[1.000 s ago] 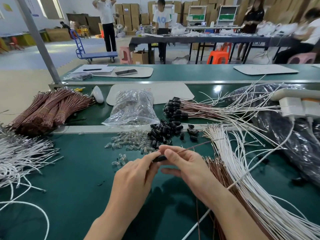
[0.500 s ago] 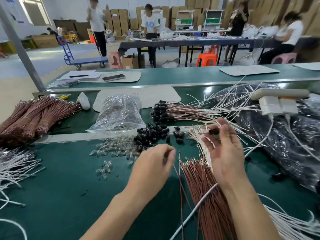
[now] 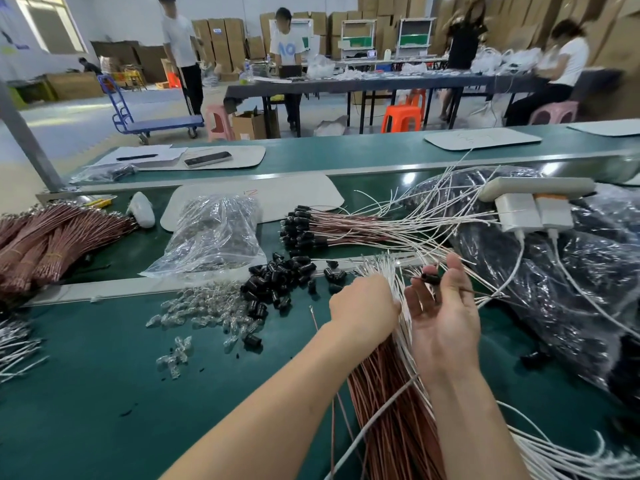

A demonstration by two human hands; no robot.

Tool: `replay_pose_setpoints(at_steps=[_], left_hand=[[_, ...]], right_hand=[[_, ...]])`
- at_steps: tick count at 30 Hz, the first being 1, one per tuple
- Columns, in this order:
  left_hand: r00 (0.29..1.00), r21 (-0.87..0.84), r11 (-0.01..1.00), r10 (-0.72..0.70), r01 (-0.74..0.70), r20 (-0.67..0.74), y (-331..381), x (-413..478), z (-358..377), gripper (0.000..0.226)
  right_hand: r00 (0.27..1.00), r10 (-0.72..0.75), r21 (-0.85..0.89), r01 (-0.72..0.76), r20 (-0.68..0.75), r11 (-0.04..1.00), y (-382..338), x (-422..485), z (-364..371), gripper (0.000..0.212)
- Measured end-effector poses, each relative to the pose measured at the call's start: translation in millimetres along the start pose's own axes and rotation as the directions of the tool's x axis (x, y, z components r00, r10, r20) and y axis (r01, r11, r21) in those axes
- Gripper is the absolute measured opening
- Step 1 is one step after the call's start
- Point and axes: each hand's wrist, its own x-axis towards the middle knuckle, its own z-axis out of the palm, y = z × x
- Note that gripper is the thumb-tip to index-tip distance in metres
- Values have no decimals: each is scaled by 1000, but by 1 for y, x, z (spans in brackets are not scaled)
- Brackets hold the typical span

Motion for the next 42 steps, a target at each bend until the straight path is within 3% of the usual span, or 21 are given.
replay_pose_setpoints(at_steps=[6,10,13,16,18,20,23,28,32,38,40,42], left_hand=[[997,-293,954,-53,69,60,-4,5,-5,32],[993,-599,801,-69,-3,-98,-6,-1,-23,24],[950,-874,465,-186,-140,-251,-15,-10,-58,22],[860,-934,166,-366,-316,-356,-44,-24,-101,20],[832,-912,-120,-470,-392,-296,-71,-39,-120,17],[837,-865,-303,-505,-399,-209,-98,-57,-122,21],[837,-880,-320,-528,-351,-142,-133,-83,-96,23],[795,-927,-240,-600,-288,-91,-170,-112,-52,23],[799,-926,-248,-595,-284,-86,-184,-117,-46,25],[822,-841,-420,-568,-340,-49,-200,-121,-56,23],[827,-804,-486,-562,-343,-13,-206,-124,-61,20],[823,-808,-491,-568,-325,14,-211,-127,-63,19]], right_hand=[[1000,0,-16,0,14,1000,0,-3,2,29],[991,89,78,-97,103,992,-5,-10,5,30],[933,189,171,-249,305,953,-13,-16,6,31],[751,298,85,-424,588,901,-13,-28,14,31],[639,397,-68,-476,659,877,-3,-40,23,28],[617,491,-206,-475,616,856,11,-52,32,25],[663,565,-309,-474,491,825,31,-59,39,34],[707,576,-267,-511,409,817,37,-58,37,39],[683,638,-347,-538,355,769,44,-57,35,37],[555,741,-524,-531,378,666,46,-60,33,29],[572,733,-524,-524,367,671,48,-60,34,30],[606,709,-515,-503,362,694,49,-61,35,31]])
